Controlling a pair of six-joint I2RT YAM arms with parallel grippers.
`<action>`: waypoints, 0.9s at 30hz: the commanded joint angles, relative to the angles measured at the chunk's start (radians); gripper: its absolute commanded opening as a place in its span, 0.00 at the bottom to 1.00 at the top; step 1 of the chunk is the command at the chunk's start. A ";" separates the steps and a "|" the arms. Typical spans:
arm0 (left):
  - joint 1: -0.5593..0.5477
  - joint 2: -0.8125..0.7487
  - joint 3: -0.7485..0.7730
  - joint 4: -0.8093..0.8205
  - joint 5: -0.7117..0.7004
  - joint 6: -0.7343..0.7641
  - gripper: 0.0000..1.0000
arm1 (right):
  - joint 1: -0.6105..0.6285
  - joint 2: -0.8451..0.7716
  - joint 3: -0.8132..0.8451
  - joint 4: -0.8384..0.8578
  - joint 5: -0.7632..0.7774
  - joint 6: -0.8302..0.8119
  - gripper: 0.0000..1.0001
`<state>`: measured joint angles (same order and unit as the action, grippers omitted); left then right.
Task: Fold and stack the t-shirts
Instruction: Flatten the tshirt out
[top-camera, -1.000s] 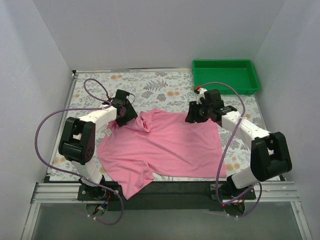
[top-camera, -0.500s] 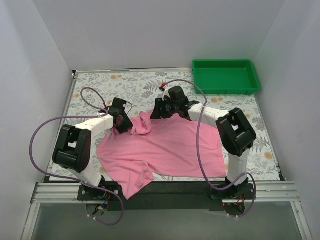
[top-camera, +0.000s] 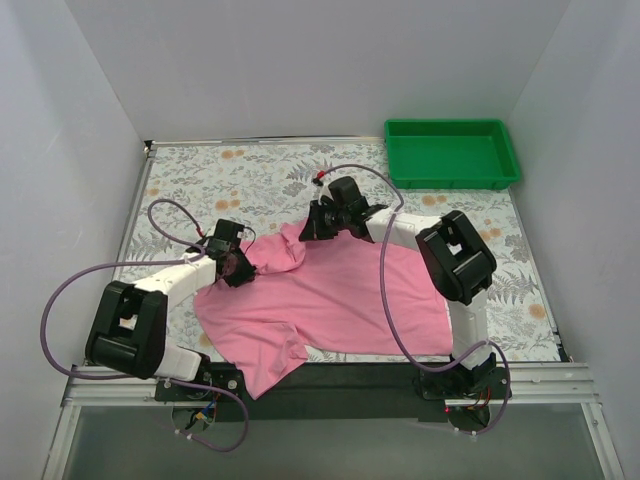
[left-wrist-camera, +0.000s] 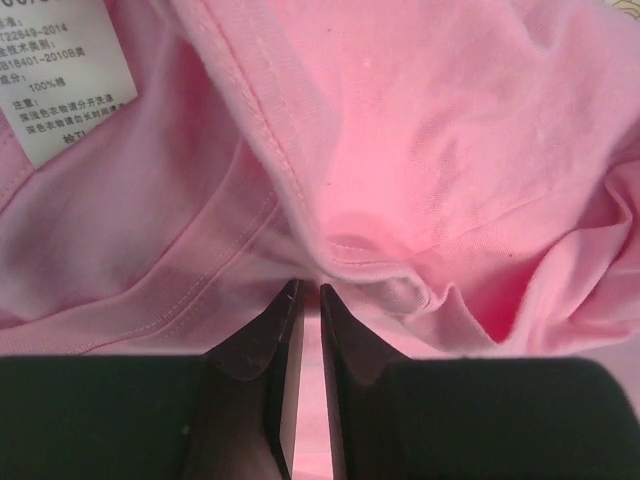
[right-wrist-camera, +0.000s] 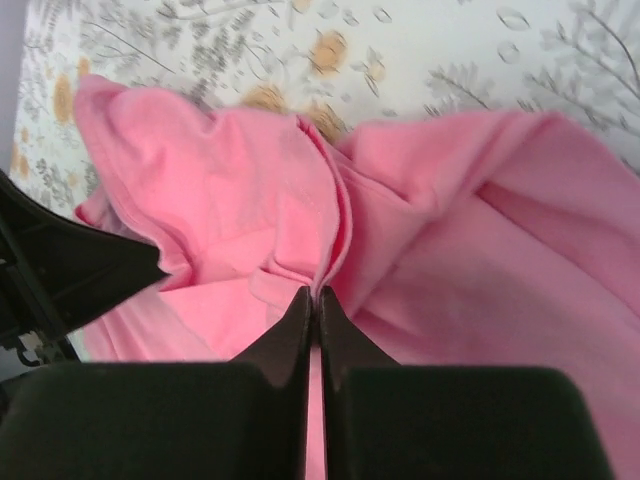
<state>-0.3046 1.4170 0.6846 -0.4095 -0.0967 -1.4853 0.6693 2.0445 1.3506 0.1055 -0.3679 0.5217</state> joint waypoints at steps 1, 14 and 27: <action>0.002 -0.039 -0.031 0.009 -0.006 -0.035 0.14 | -0.023 -0.089 -0.074 0.030 0.037 -0.002 0.03; 0.002 -0.151 -0.014 -0.006 0.026 0.031 0.20 | -0.060 -0.194 -0.292 0.051 0.093 0.034 0.12; -0.103 0.032 0.269 0.149 0.276 0.397 0.80 | -0.128 -0.423 -0.314 -0.131 0.271 -0.201 0.61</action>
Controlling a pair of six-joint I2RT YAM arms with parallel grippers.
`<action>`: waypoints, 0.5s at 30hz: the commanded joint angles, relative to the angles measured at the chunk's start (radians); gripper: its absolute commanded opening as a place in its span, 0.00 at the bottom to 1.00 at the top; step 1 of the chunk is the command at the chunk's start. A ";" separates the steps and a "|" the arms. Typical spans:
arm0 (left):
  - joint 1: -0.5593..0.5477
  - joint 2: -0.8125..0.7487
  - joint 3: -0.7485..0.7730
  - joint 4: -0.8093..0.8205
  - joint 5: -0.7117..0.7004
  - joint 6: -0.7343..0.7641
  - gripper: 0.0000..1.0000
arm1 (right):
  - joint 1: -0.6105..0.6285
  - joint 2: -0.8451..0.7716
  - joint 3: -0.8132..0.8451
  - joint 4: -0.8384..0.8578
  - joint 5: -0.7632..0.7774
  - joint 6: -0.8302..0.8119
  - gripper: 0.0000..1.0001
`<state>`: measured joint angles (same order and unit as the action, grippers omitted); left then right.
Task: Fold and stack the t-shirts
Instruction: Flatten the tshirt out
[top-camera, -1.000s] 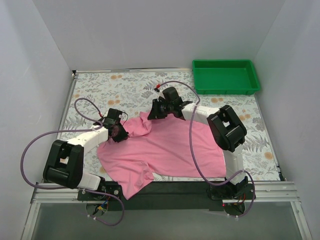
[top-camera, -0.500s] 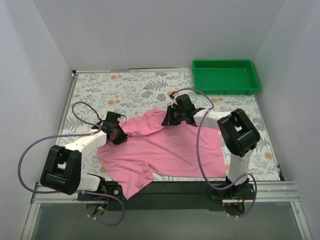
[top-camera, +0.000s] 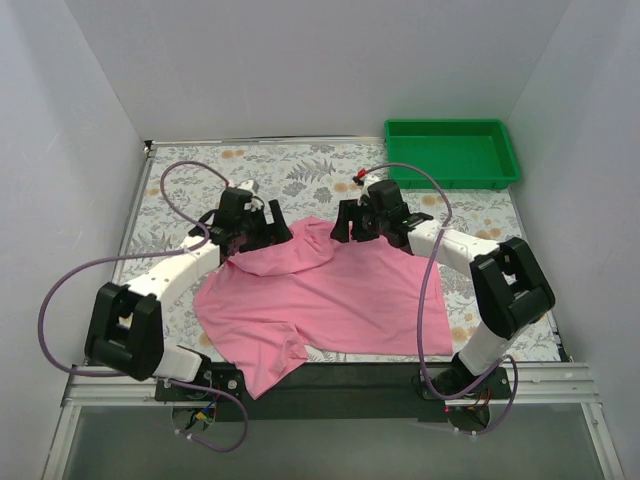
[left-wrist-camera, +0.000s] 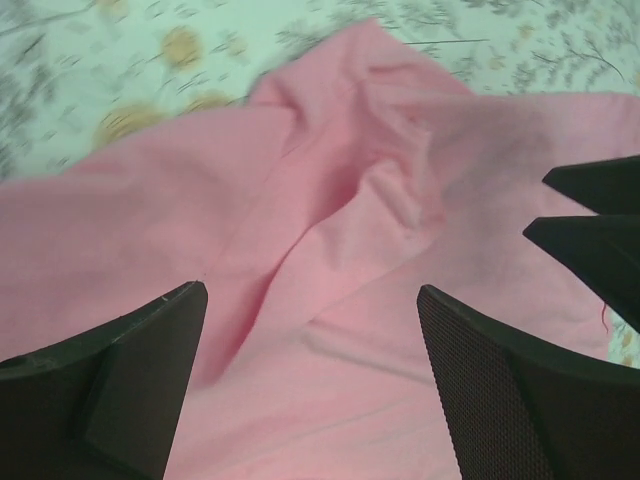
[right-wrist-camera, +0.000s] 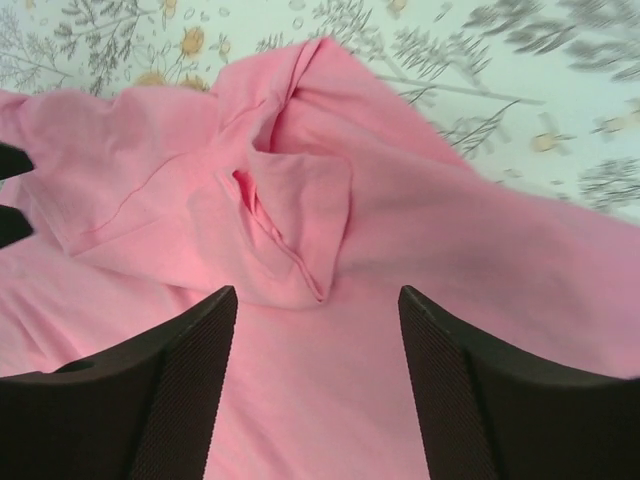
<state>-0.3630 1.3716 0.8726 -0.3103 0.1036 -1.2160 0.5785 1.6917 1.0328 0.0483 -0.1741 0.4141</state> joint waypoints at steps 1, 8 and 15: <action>-0.051 0.128 0.100 0.056 0.076 0.165 0.80 | -0.064 -0.085 -0.008 -0.085 0.076 -0.119 0.63; -0.063 0.328 0.244 0.074 0.249 0.367 0.77 | -0.196 -0.246 -0.109 -0.171 0.071 -0.192 0.64; -0.070 0.443 0.321 0.059 0.329 0.457 0.62 | -0.299 -0.354 -0.201 -0.203 0.070 -0.230 0.63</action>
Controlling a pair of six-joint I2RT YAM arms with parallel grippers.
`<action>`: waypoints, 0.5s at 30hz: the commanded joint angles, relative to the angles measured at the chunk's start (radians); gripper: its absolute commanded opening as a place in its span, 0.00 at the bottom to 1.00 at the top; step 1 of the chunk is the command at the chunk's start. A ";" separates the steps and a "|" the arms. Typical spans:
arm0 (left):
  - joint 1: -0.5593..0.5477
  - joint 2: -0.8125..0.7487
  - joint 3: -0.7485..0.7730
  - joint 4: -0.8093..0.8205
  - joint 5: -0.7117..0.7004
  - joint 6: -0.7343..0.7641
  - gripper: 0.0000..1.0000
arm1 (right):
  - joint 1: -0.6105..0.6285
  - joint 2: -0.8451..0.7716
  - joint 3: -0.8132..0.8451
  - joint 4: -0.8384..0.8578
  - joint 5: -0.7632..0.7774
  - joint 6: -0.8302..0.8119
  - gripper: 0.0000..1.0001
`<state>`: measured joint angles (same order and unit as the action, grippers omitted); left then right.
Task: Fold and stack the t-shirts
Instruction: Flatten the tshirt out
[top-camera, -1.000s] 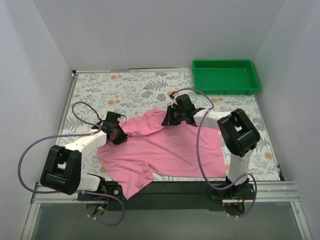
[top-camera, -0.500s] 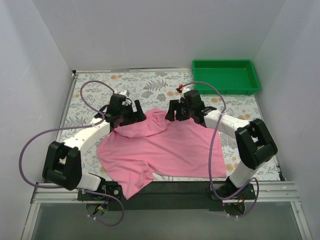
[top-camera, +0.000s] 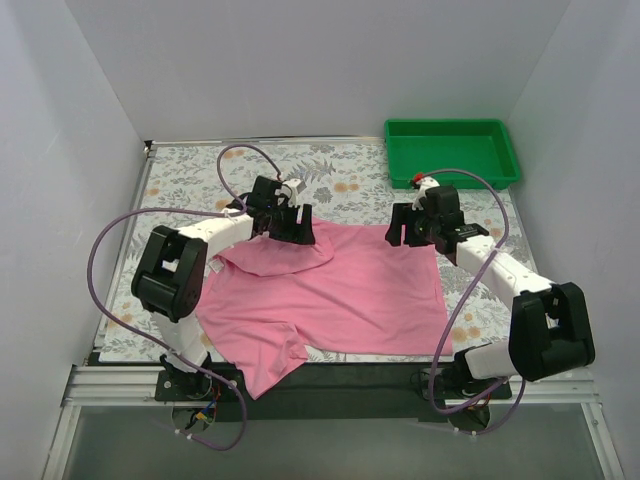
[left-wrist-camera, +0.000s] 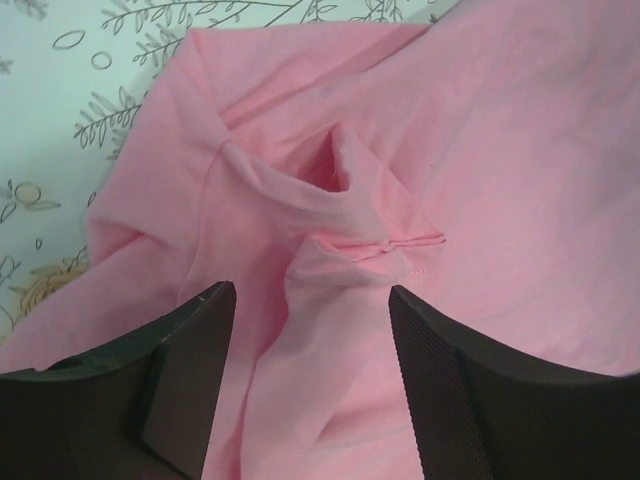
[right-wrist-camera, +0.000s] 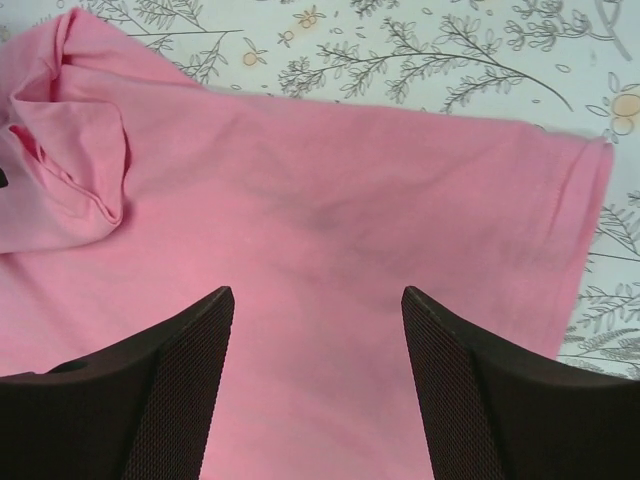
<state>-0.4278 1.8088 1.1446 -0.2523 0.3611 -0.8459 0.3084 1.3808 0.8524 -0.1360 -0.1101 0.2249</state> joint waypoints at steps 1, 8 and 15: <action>-0.005 0.015 0.055 -0.002 0.084 0.091 0.57 | -0.035 -0.058 -0.027 -0.025 0.006 -0.042 0.63; -0.020 0.057 0.076 -0.034 0.096 0.114 0.50 | -0.077 -0.092 -0.046 -0.037 0.010 -0.055 0.63; -0.022 0.055 0.081 -0.058 0.076 0.123 0.34 | -0.100 -0.100 -0.039 -0.039 0.021 -0.059 0.62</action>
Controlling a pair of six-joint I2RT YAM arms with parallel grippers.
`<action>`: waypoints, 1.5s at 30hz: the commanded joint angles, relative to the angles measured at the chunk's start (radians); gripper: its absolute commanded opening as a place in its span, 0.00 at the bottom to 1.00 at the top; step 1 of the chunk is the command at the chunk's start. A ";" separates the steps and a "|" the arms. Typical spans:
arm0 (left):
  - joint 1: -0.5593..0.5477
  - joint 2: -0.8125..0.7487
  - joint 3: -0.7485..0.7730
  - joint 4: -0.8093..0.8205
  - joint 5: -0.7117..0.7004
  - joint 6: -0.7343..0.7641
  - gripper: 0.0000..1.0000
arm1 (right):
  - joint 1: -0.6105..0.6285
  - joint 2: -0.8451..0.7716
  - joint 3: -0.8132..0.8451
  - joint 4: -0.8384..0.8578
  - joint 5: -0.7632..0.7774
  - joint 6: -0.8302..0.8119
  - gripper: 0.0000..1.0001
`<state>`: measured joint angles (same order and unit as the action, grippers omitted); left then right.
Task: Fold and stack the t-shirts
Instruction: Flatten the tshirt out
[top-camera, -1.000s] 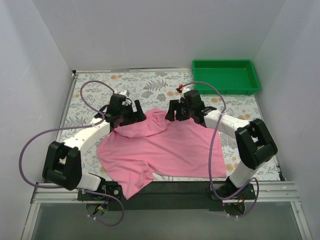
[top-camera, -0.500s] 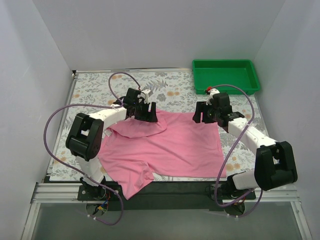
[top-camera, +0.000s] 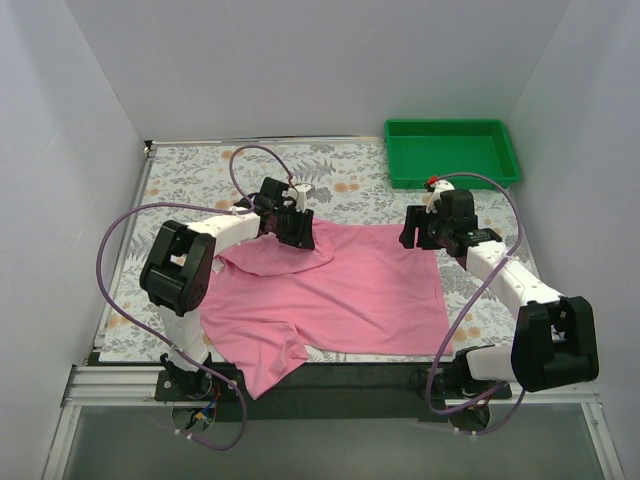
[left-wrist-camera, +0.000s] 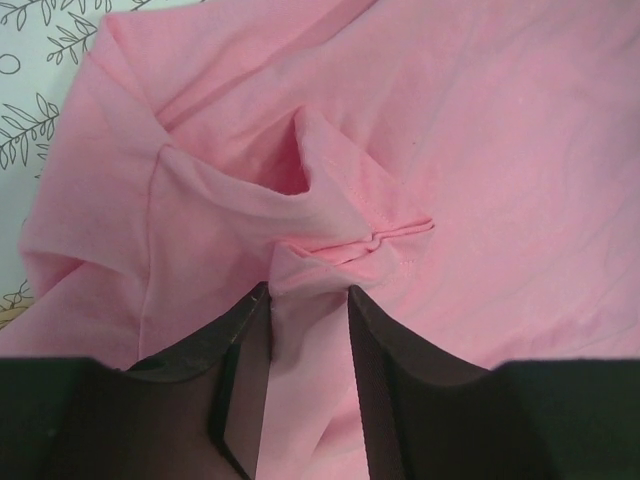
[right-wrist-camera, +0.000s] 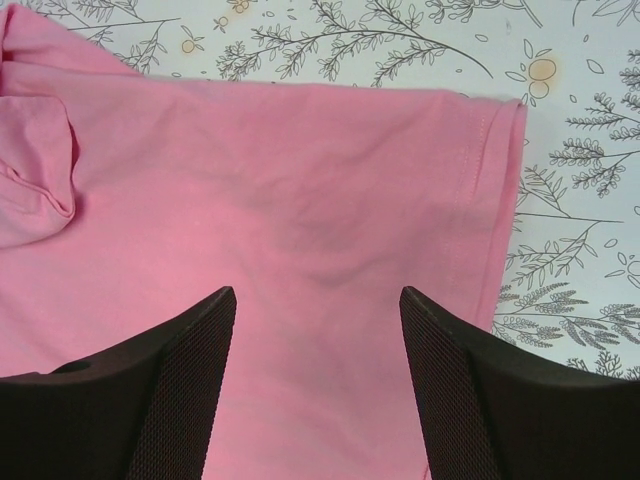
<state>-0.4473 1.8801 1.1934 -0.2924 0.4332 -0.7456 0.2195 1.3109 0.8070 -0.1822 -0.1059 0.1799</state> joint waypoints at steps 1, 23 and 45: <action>-0.002 -0.021 0.031 -0.019 0.003 0.022 0.33 | -0.012 -0.030 0.008 0.007 0.020 -0.013 0.62; -0.002 -0.119 0.084 -0.033 -0.195 0.029 0.00 | -0.120 0.149 0.155 0.012 0.166 -0.060 0.51; 0.127 0.082 0.414 0.156 -0.599 0.196 0.00 | -0.187 0.536 0.357 0.055 -0.035 -0.175 0.45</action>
<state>-0.3340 1.9285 1.5730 -0.1844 -0.1238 -0.5941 0.0402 1.8462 1.1191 -0.1551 -0.1184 0.0177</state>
